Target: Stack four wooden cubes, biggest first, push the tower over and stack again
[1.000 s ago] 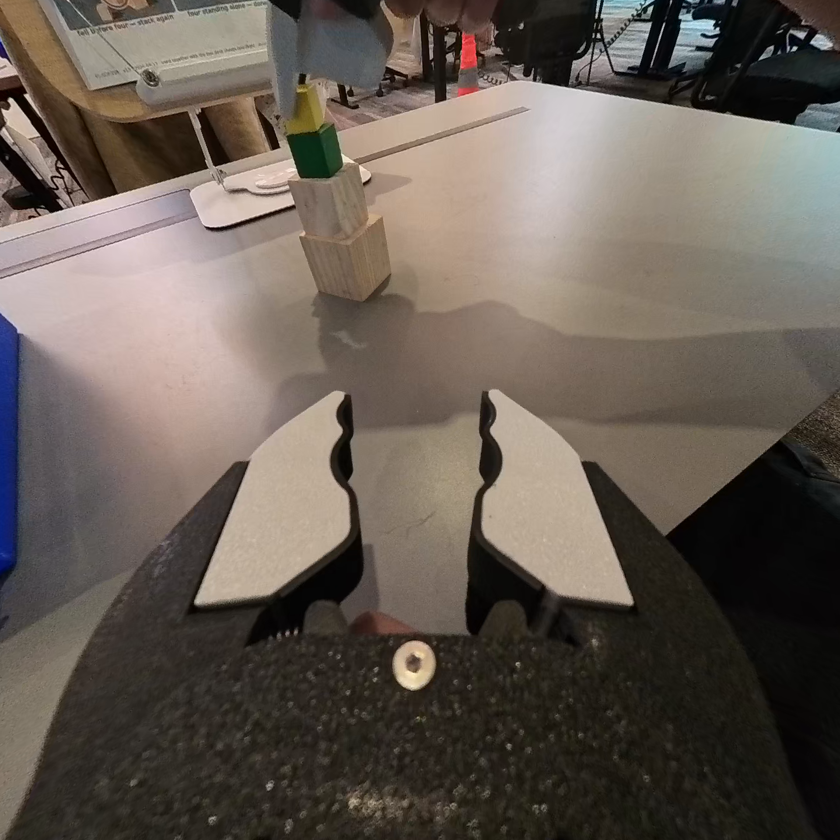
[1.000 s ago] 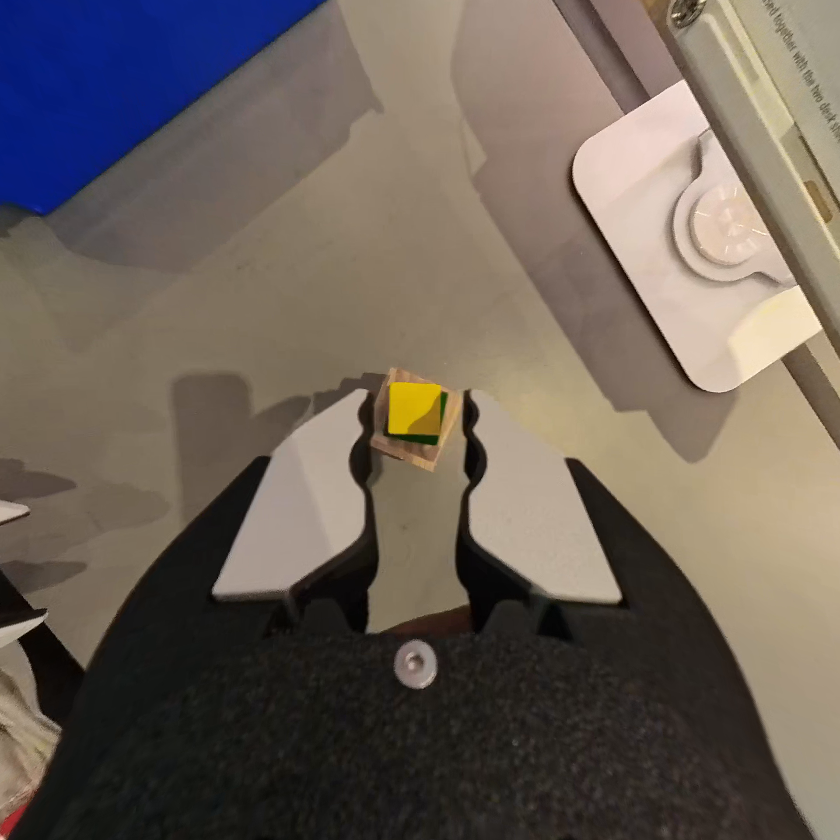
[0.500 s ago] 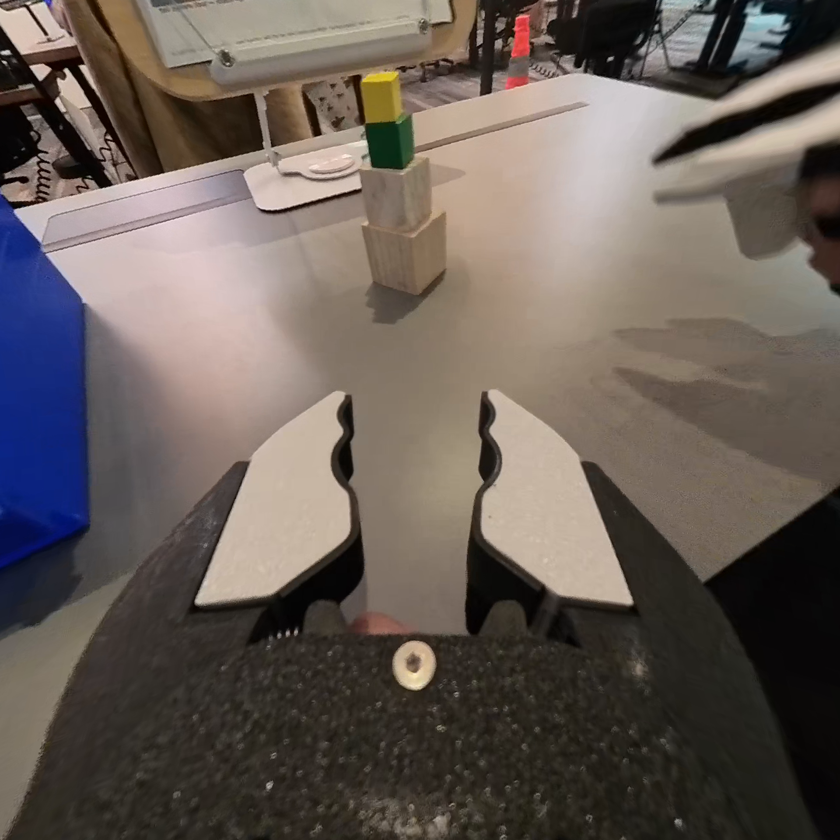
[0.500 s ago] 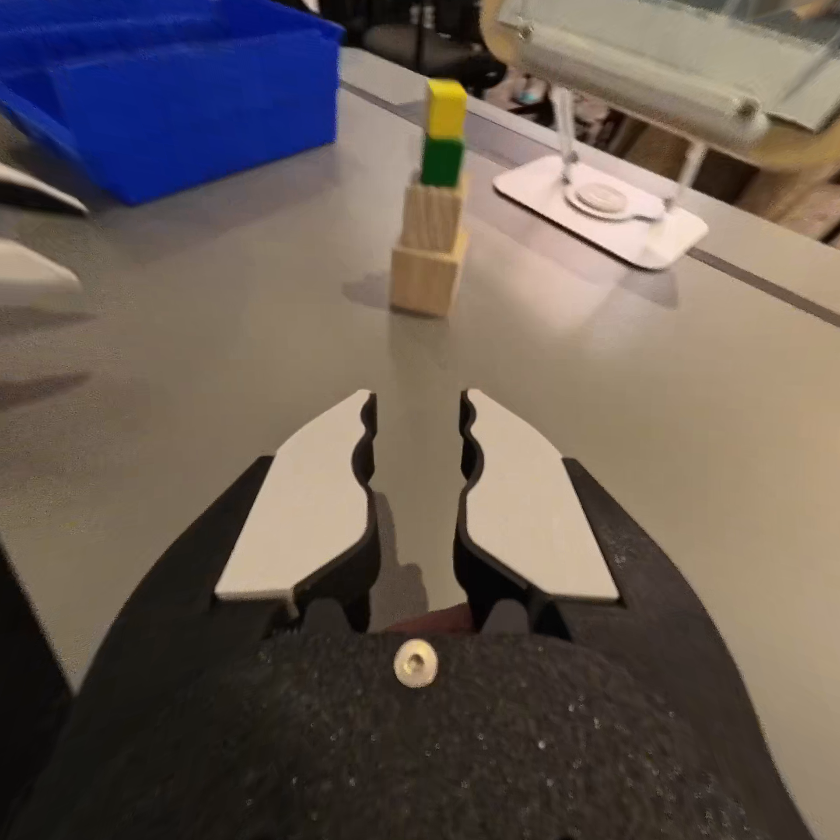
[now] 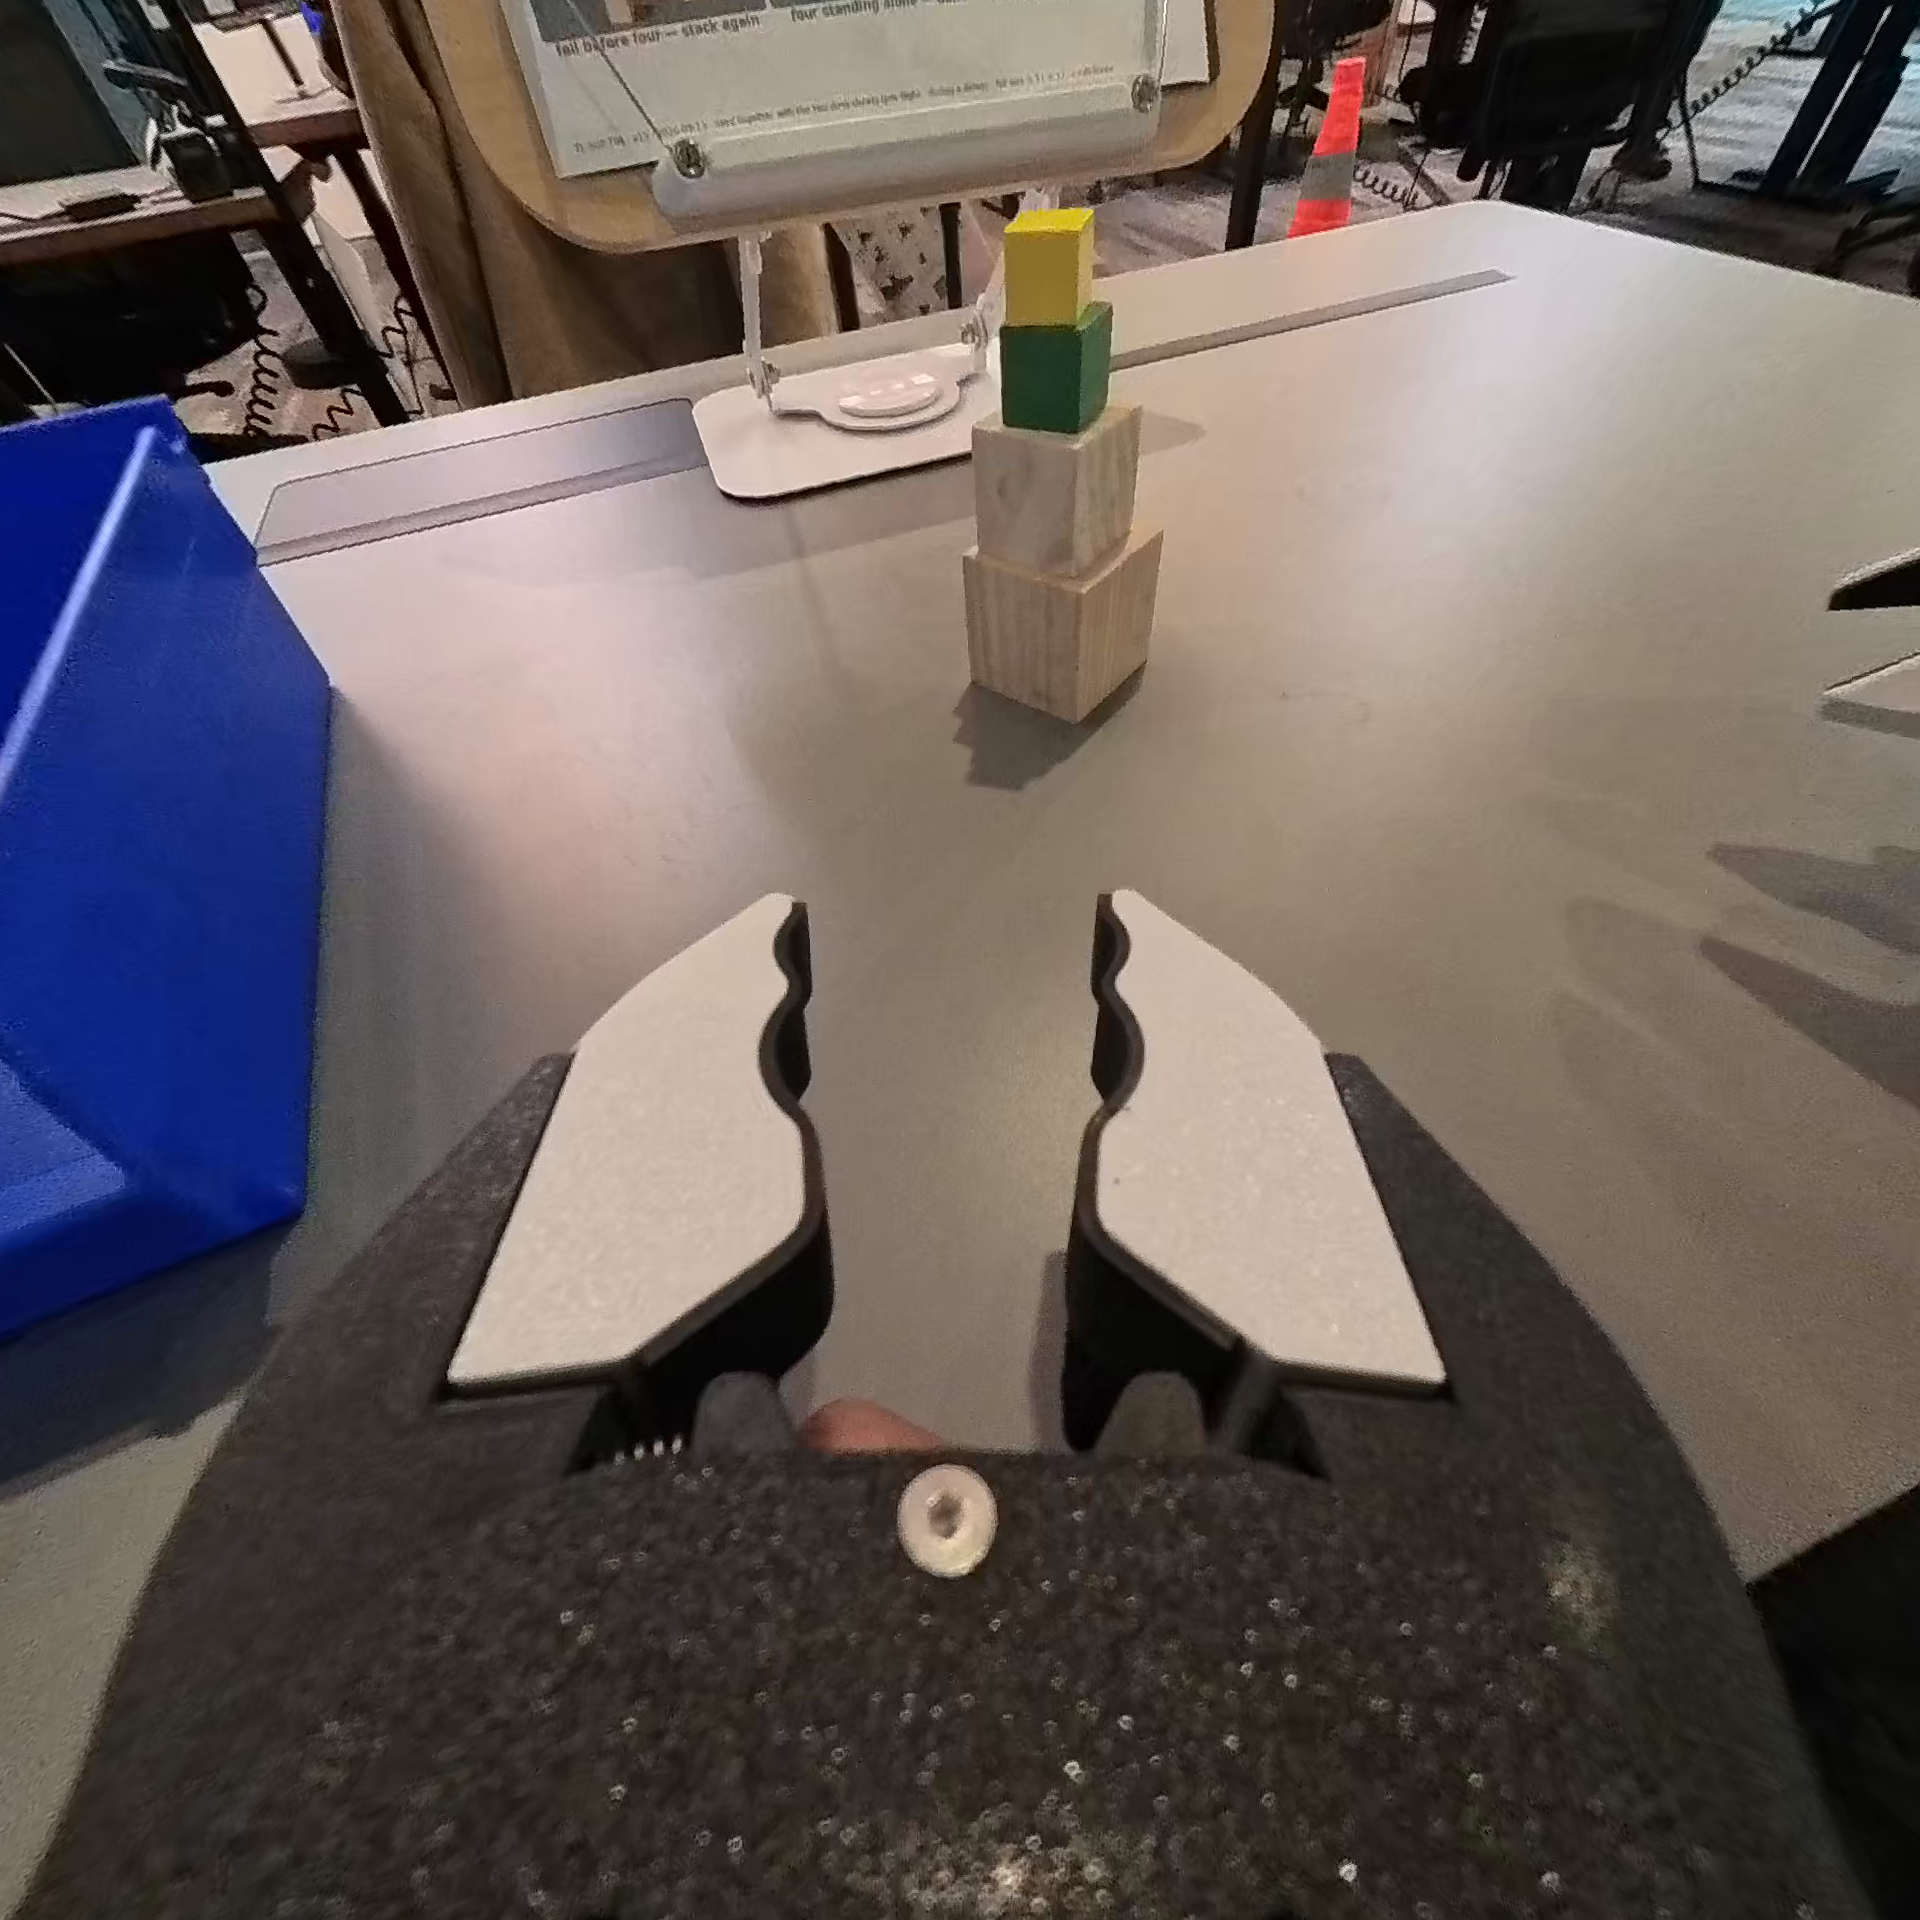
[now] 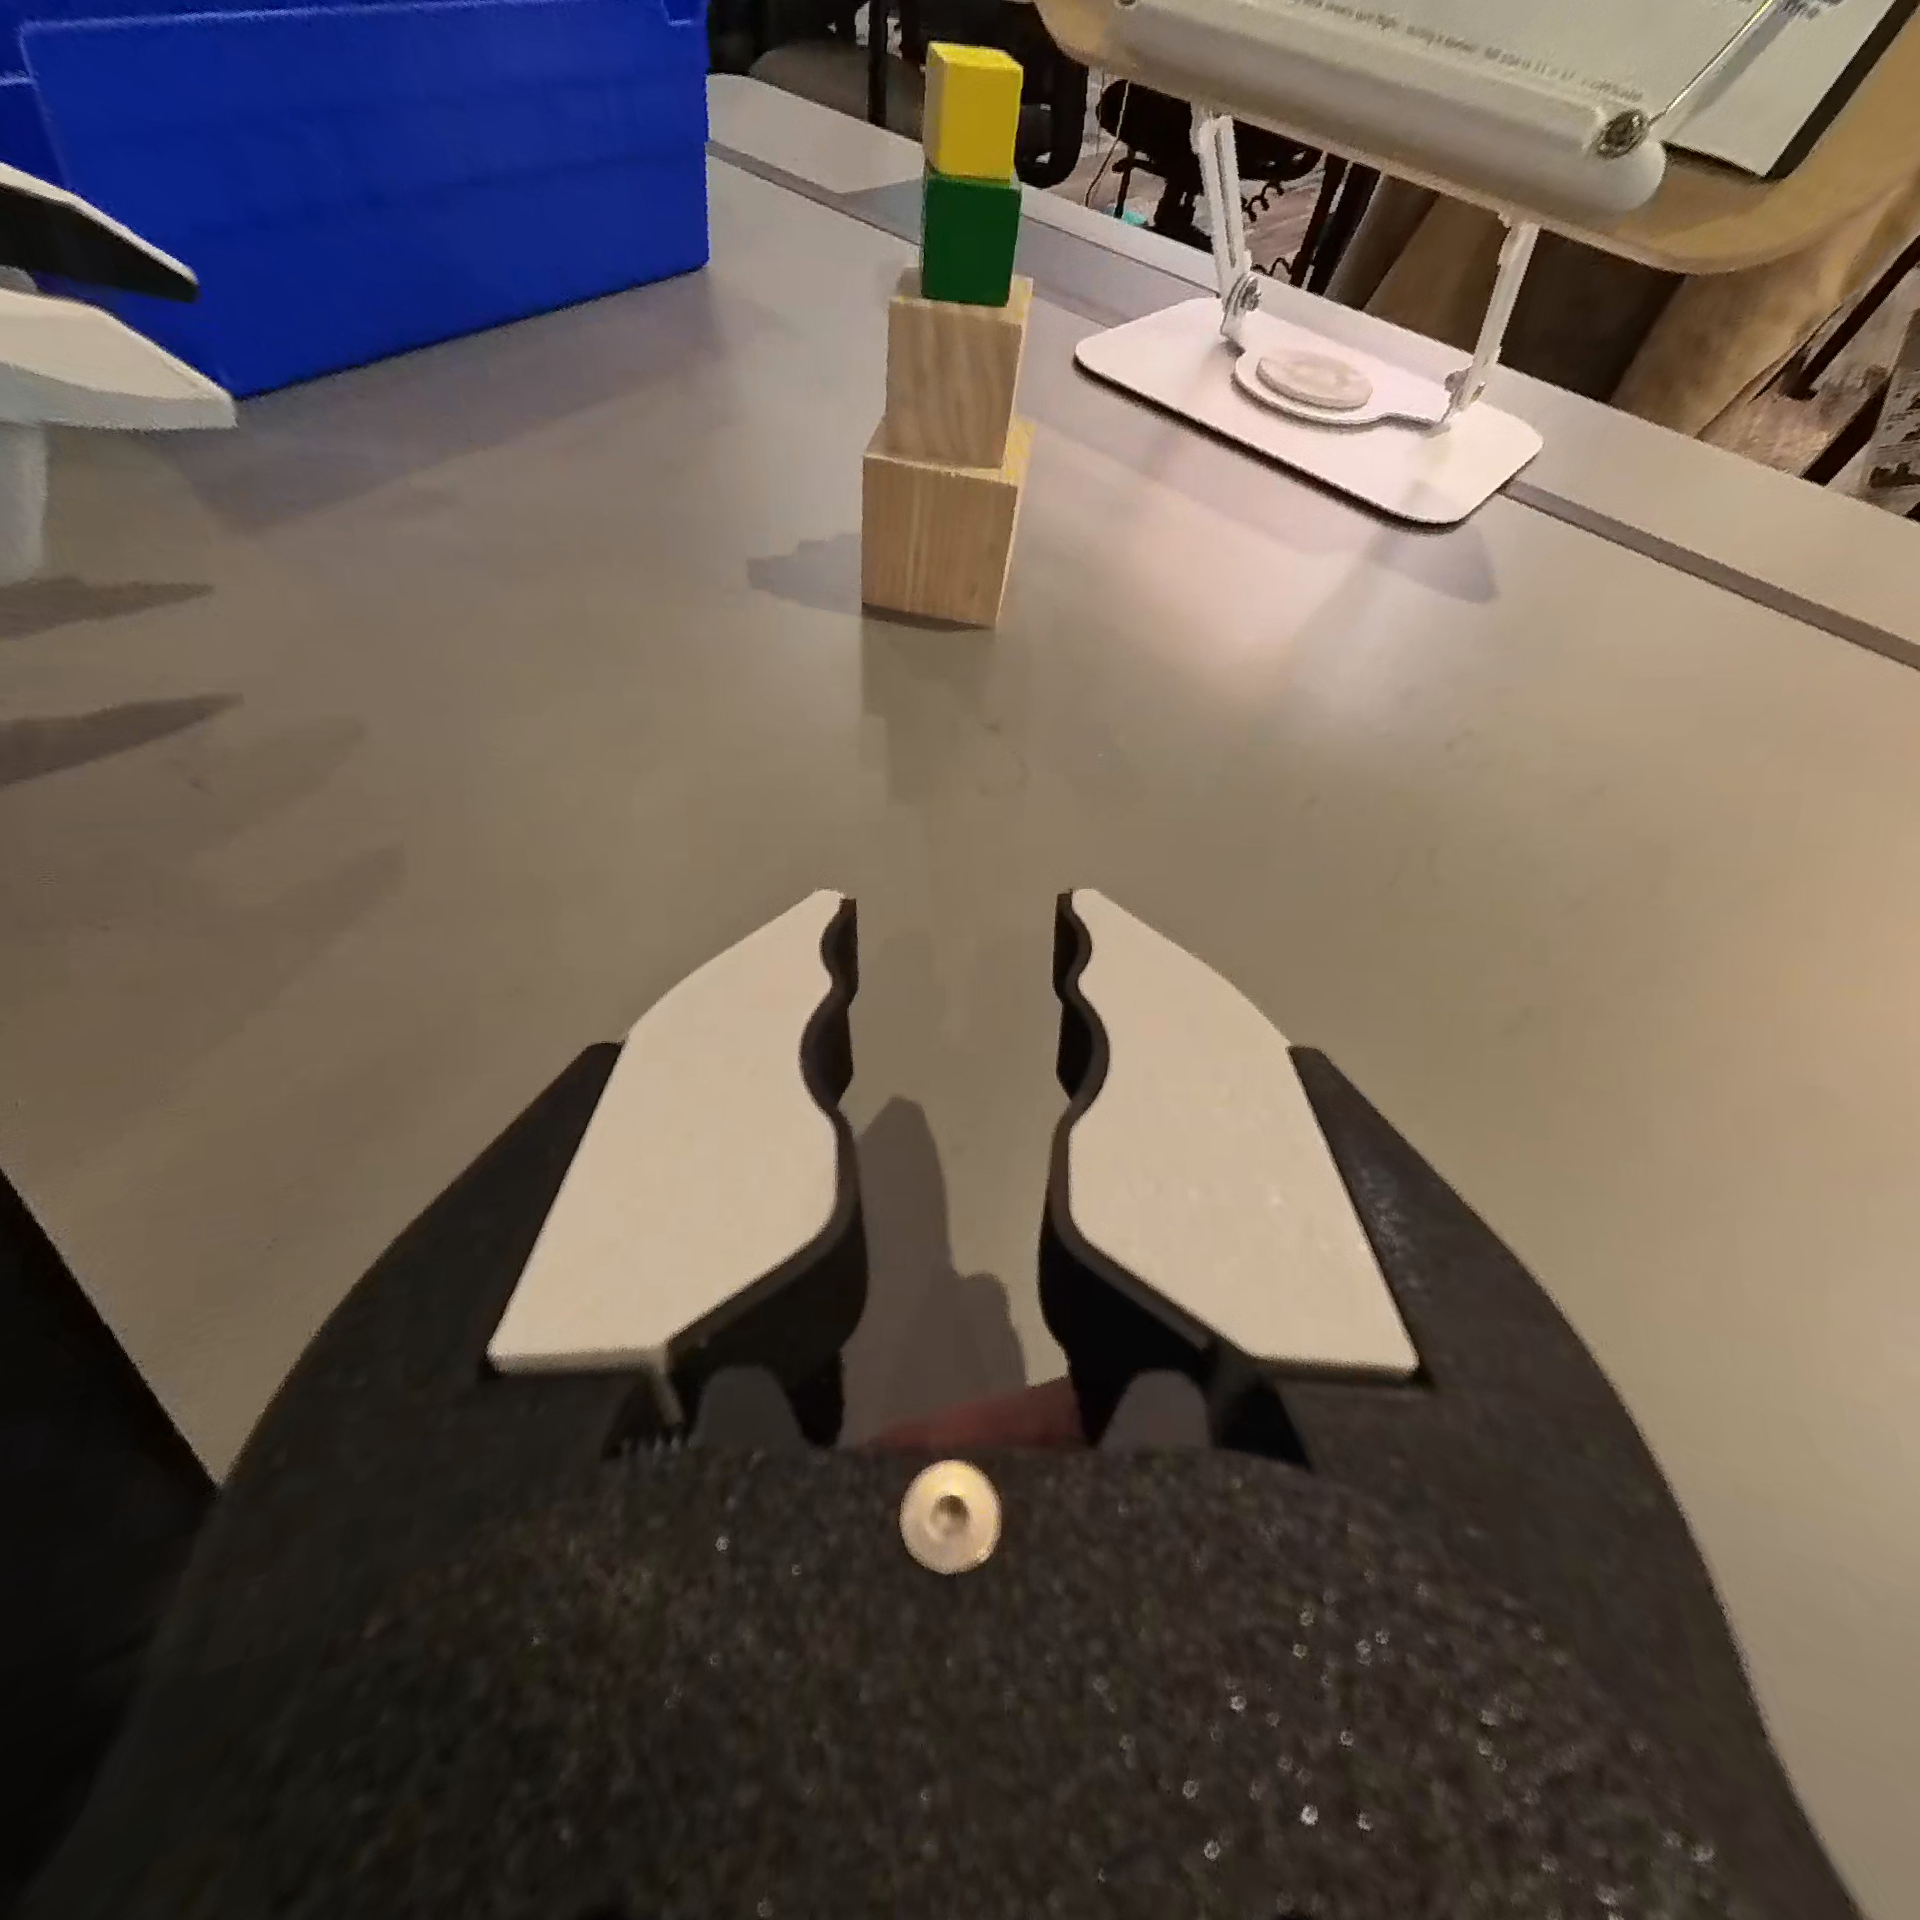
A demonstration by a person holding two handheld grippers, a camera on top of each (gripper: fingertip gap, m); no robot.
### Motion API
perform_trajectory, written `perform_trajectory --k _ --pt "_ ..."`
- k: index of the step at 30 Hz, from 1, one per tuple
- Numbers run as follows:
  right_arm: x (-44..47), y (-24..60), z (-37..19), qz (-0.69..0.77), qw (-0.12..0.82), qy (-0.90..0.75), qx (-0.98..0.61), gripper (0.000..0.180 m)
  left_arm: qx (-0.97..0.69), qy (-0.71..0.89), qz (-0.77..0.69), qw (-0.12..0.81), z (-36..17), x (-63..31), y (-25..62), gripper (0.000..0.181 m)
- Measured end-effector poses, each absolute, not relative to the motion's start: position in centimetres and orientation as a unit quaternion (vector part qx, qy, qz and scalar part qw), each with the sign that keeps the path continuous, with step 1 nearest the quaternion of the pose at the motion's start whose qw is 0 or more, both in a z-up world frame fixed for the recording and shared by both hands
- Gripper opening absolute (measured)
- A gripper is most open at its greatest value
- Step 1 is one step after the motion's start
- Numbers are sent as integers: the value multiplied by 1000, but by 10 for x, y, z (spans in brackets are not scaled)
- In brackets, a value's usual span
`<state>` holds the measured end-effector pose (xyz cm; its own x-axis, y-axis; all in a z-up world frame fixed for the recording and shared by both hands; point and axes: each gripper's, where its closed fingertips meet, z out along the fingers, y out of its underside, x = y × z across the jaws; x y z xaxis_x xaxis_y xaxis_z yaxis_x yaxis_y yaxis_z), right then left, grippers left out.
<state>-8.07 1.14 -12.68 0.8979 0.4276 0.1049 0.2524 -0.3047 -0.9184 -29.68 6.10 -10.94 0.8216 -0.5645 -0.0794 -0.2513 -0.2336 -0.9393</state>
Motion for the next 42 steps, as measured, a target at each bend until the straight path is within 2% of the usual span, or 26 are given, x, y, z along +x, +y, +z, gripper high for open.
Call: perform_trajectory --k 6,7,8,10,12,15,17,19,20,22,24,25,28,30,34,36,37,38,40,42 --pt "-81 17 -128 81 546 -195 -811 35 -766 279 -136 563 -110 -293 57 52" --pt "-83 20 -127 86 546 -189 -812 31 -765 281 -136 564 -110 -293 56 52" --pt "-89 23 -126 97 542 -191 -813 3 -764 282 -136 565 -109 -293 56 52" --pt "-104 46 -124 92 534 -176 -822 0 -762 278 -136 569 -106 -295 56 52" --pt "-138 81 -129 66 513 -196 -833 0 -759 264 -136 579 -101 -300 58 52" --pt "-238 122 -142 110 461 -240 -847 0 -747 231 -139 607 -85 -314 57 51" --pt "-298 136 -149 101 449 -285 -841 0 -739 214 -140 623 -74 -325 56 50" --pt "-320 148 -152 52 457 -308 -833 0 -735 204 -147 629 -67 -333 56 50" --pt "-306 159 -151 17 459 -302 -835 0 -735 201 -154 629 -66 -335 56 50" --pt "-215 195 -139 -94 481 -241 -838 0 -740 199 -169 620 -69 -336 55 50" --pt "-123 205 -140 -66 451 -157 -876 0 -748 203 -185 605 -76 -332 54 50" --pt "-111 194 -137 -9 449 -153 -880 0 -753 209 -194 593 -81 -328 51 50" --pt "-105 126 -120 24 484 -209 -850 0 -760 224 -219 570 -92 -313 44 50" --pt "-99 82 -123 84 490 -194 -846 0 -761 234 -223 562 -98 -305 43 50" --pt "-66 35 -136 78 528 -164 -829 0 -771 246 -209 548 -116 -290 46 51" --pt "-53 25 -118 87 580 -134 -799 12 -781 252 -187 540 -122 -287 50 52" --pt "-49 21 -110 106 601 -118 -784 11 -780 252 -180 543 -121 -285 53 53" --pt "-47 18 -111 121 596 -109 -786 12 -777 253 -171 551 -120 -285 57 53" --pt "-45 17 -123 136 558 -101 -812 29 -762 255 -132 581 -114 -292 67 53" --pt "-48 14 -123 142 557 -108 -811 29 -758 248 -112 593 -111 -297 75 53"
